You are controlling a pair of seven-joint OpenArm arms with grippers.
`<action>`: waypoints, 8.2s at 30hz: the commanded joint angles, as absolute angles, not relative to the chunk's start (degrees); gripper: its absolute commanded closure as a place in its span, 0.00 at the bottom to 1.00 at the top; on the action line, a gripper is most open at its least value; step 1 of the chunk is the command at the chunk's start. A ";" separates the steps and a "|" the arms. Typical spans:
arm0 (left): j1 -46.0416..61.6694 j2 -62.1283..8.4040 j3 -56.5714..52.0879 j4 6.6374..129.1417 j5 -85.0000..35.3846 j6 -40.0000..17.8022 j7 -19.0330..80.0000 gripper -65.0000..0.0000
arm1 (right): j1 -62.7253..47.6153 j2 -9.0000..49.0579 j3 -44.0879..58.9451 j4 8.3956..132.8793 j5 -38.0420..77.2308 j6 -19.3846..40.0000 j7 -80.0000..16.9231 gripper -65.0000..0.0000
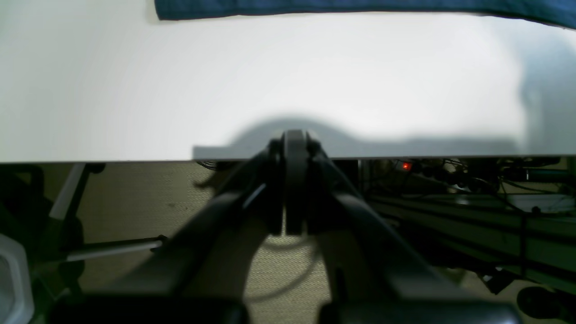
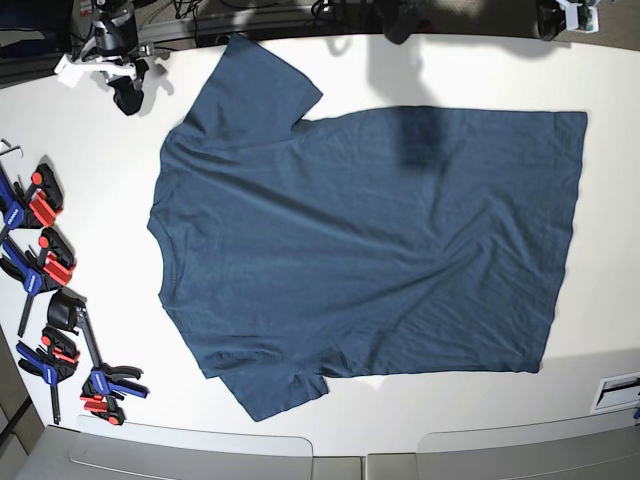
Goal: Fold the T-shirt properly
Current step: 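Move the right gripper to the shirt's sleeve corner and grasp it, then move the left gripper to the shirt's hem corner and grasp it, then lift both grippers and pull the shirt edge taut, then lower it, then open both grippers and release the shirt edge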
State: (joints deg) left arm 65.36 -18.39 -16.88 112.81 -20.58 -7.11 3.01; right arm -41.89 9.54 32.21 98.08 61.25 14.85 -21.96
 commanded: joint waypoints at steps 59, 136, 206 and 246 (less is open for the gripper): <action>53.95 -18.63 -21.61 113.62 -20.86 -7.09 17.37 0.73 | -27.49 9.04 20.60 85.76 46.57 14.17 -28.56 1.00; 24.45 -23.66 -37.32 73.63 -51.03 -31.75 44.97 0.62 | -27.49 9.06 20.60 85.76 44.93 14.20 -28.53 1.00; 34.61 -20.99 -48.49 97.89 -54.26 -34.35 43.83 1.00 | -34.04 11.44 29.32 107.48 37.65 22.68 -31.66 1.00; 26.68 -31.42 -41.21 85.27 -46.00 -33.89 34.30 0.64 | -18.63 11.42 23.35 96.44 26.37 19.97 -34.22 0.44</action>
State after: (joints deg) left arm 26.63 -30.11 -40.56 84.14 -44.93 -33.52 35.86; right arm -19.07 10.76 22.94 95.20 25.67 19.70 -36.42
